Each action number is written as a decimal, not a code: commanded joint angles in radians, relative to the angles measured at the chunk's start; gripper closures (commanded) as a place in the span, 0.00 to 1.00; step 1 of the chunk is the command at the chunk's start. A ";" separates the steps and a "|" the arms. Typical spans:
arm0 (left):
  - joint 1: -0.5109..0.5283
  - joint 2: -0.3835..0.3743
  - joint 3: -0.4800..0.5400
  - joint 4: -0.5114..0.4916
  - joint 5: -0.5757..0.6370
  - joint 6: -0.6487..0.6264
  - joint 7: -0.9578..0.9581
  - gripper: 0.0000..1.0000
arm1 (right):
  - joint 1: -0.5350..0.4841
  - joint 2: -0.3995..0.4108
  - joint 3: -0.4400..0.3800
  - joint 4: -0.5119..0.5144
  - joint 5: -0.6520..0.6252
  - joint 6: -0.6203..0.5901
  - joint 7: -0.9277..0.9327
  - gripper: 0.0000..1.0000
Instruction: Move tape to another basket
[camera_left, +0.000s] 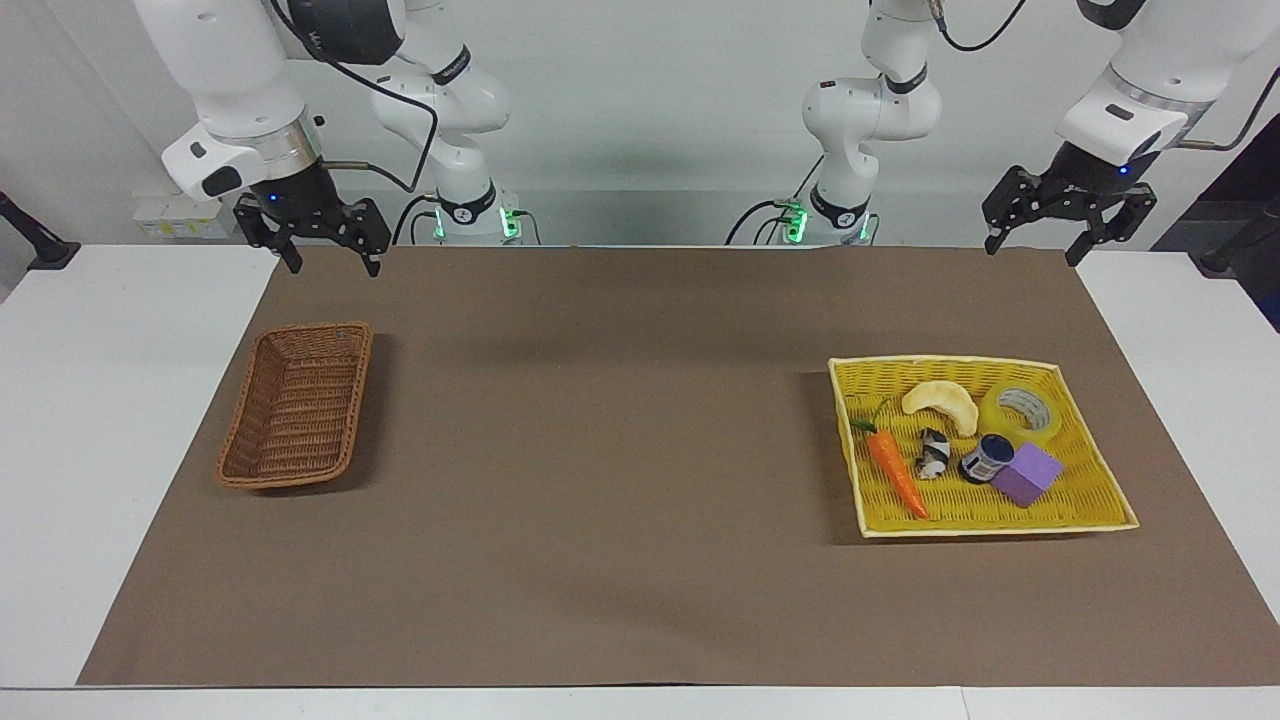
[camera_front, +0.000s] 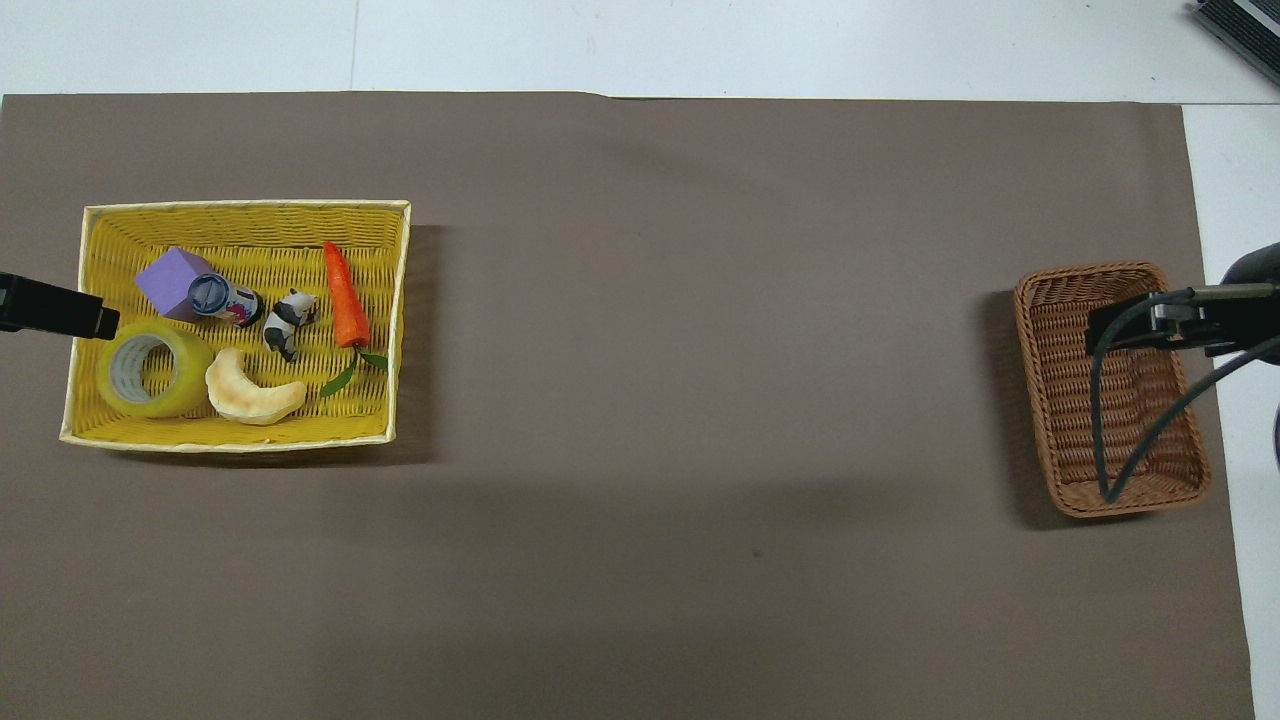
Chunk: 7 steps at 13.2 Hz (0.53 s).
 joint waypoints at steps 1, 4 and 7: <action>0.009 -0.022 -0.008 -0.023 0.019 0.017 -0.004 0.00 | -0.007 0.004 0.008 0.009 -0.009 -0.004 0.021 0.00; 0.009 -0.022 -0.008 -0.022 0.019 0.014 -0.002 0.00 | -0.007 0.004 0.008 0.009 -0.009 -0.004 0.021 0.00; 0.009 -0.024 -0.006 -0.022 0.019 0.003 -0.002 0.00 | -0.007 0.004 0.008 0.009 -0.009 -0.004 0.021 0.00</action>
